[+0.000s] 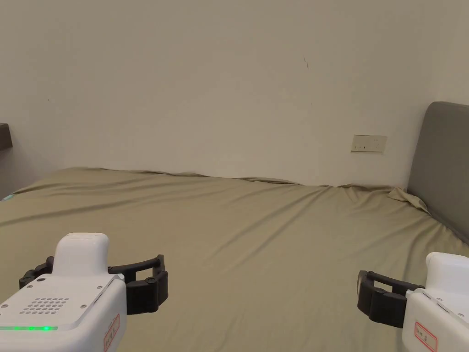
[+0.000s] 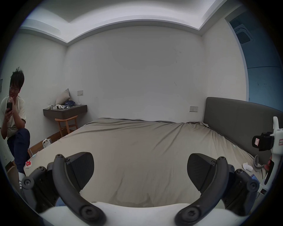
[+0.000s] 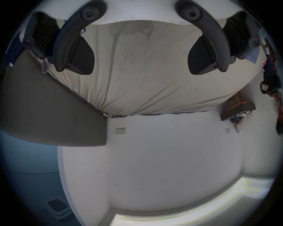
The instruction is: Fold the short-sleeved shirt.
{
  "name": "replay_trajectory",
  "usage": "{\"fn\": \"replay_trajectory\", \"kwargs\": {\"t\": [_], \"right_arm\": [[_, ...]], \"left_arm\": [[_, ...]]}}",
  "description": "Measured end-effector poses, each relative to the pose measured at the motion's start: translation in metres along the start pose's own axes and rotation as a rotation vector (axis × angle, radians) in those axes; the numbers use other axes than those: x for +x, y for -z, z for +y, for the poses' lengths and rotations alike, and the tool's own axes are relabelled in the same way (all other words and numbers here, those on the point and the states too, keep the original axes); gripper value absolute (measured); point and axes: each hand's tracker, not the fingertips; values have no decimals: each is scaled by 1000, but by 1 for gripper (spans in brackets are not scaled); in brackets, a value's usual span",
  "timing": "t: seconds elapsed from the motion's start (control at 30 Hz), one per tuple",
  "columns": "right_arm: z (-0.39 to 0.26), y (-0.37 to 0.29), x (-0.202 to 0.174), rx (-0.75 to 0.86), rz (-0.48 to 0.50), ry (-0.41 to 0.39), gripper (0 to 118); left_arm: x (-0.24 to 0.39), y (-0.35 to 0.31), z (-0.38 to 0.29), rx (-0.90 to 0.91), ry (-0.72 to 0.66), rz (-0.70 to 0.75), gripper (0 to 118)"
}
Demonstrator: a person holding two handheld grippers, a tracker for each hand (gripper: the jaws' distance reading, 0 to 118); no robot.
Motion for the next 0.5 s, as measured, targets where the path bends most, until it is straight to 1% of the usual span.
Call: {"fn": "replay_trajectory", "kwargs": {"t": [0.03, 0.1, 0.13, 0.17, 0.2, 0.27, 0.33, 0.4, 0.47, 0.5], "right_arm": [[-2, 0, 3, 2, 28, 43, 118], [-3, -1, 10, -3, 116, 120, 118], [-3, 0, 13, -16, 146, 167, 118], [-4, 1, 15, -17, 157, 194, 118], [-5, 2, 17, -7, 167, 198, 118], [-8, 1, 18, 16, 154, 168, 118], [-9, 2, 17, 41, 112, 105, 118], [-12, 3, 14, 63, 69, 69, 118], [-13, 2, 15, 78, 77, 82, 118], [-14, 2, 16, 82, 101, 81, 118]], "left_arm": [[0, 0, 0, -1, -3, -3, 118], [0, 0, 0, -2, -7, -4, 118], [0, 1, -1, -4, -7, -4, 118], [0, 1, -1, -5, -4, -2, 118], [0, 1, -1, -7, -1, 0, 118], [0, 2, -2, -10, 4, 1, 118], [0, 2, -3, -9, 4, -1, 118], [-1, 3, -3, -7, 3, 1, 118], [-1, 4, -3, -5, 3, 4, 118], [-1, 4, -3, -4, 4, 4, 118]]}}
